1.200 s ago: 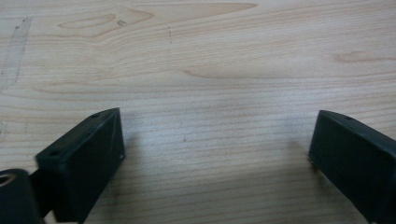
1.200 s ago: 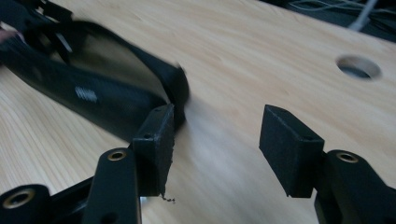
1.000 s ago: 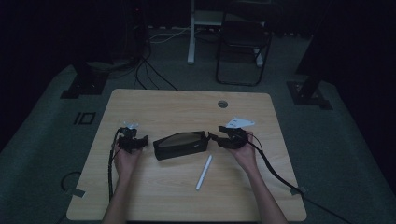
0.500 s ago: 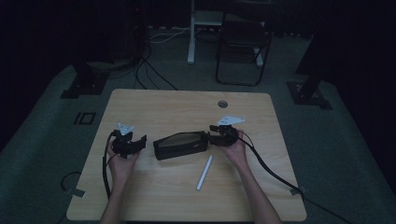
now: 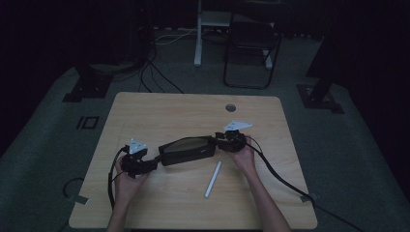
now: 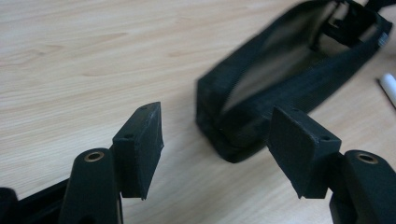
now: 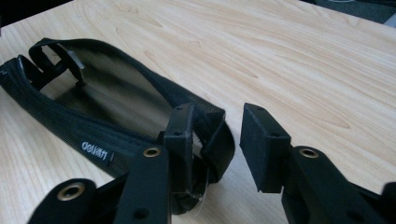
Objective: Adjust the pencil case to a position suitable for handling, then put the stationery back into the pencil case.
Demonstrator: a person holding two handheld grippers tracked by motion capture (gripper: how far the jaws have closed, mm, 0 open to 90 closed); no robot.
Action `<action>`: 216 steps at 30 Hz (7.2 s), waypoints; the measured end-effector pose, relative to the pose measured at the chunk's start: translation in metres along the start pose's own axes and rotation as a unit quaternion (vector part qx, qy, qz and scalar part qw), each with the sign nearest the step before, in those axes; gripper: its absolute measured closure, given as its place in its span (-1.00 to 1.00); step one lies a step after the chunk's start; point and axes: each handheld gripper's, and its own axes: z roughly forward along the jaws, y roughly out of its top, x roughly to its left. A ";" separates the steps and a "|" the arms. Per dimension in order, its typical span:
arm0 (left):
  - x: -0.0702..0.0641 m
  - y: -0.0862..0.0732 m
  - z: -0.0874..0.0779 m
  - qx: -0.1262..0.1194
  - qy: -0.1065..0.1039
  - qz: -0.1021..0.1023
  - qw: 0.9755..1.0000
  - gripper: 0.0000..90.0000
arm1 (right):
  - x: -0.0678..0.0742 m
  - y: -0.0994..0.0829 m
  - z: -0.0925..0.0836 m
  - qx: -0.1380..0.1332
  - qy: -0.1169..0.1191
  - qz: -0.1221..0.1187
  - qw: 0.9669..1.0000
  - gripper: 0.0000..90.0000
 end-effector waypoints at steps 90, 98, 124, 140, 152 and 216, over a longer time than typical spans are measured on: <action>-0.014 -0.006 0.061 0.001 0.003 0.080 0.997 -0.08 | 0.062 -0.109 -0.086 0.102 -0.070 0.053 0.991 -0.15; -0.015 -0.007 0.062 0.006 0.003 0.083 0.997 -0.08 | 0.054 -0.108 -0.081 0.111 -0.107 0.036 0.987 0.39; -0.005 -0.011 0.065 0.016 0.008 0.064 0.998 -0.09 | 0.028 -0.108 -0.096 0.141 -0.105 0.032 0.984 0.73; 0.000 -0.013 0.064 0.021 0.011 0.057 0.998 -0.09 | 0.025 -0.112 -0.100 0.134 -0.101 0.035 0.985 0.54; 0.009 -0.014 0.063 0.020 0.016 0.040 0.999 -0.09 | 0.027 -0.114 -0.102 0.127 -0.105 0.052 0.985 0.74; 0.026 -0.018 0.067 0.024 0.049 0.003 0.999 -0.25 | 0.020 -0.070 -0.131 0.049 -0.112 0.046 0.991 0.75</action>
